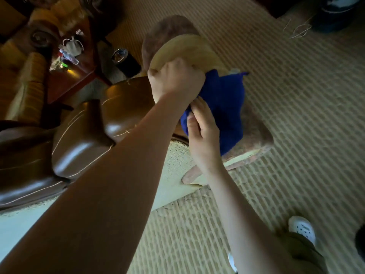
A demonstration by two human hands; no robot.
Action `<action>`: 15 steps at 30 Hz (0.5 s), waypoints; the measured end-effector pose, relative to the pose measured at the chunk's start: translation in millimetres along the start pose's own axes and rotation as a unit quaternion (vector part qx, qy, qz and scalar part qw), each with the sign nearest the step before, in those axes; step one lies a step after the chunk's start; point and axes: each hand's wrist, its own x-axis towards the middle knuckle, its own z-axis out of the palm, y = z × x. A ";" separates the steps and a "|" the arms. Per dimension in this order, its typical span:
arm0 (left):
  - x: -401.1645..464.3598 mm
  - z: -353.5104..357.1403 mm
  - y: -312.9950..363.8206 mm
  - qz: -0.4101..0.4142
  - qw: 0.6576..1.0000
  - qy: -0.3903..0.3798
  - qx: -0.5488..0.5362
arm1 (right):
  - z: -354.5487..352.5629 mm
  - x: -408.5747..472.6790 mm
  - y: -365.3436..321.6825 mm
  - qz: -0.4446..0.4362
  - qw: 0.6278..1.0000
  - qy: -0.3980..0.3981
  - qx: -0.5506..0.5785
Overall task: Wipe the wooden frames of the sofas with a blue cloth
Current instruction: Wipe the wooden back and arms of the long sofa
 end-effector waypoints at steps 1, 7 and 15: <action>0.1 -1.1 0.7 -0.013 1.000 0.005 -0.014 | -4.0 16.1 0.9 0.003 0.999 -0.033 -0.022; -2.8 -14.1 3.7 -0.098 0.970 0.075 -0.210 | -22.1 78.8 -7.3 0.198 0.960 -0.197 0.014; -27.6 -56.5 -59.8 -0.153 0.926 0.228 -0.259 | -23.6 31.4 -40.0 0.124 0.963 -0.238 0.035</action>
